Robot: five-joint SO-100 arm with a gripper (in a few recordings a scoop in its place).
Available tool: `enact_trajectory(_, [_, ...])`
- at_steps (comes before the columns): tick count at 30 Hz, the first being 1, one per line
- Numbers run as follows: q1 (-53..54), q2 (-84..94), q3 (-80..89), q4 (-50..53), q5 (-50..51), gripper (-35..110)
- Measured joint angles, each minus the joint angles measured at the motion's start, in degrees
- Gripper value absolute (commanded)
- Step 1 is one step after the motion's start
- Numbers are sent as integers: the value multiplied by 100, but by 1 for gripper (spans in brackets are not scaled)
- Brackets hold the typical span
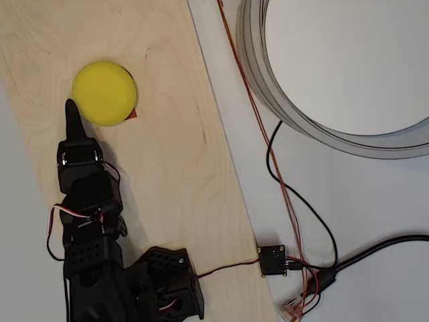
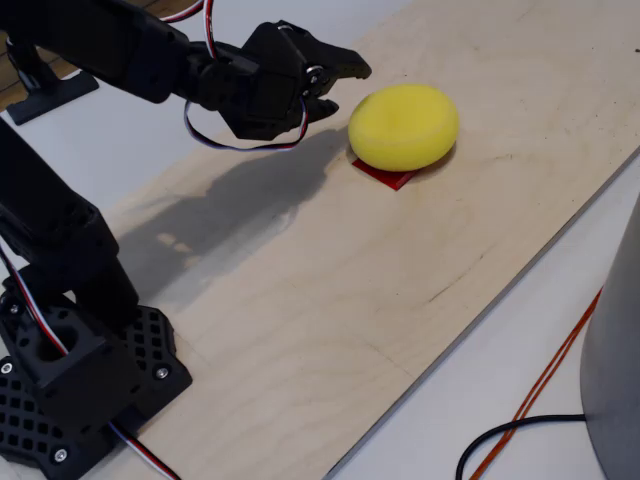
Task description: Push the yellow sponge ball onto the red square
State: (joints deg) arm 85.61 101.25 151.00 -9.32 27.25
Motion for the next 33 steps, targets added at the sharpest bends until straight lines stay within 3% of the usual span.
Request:
enact_trajectory(19, [536, 580, -932, 0, -2303, 19])
enact_trajectory(33, [817, -1292, -2584, 255, -2206, 19])
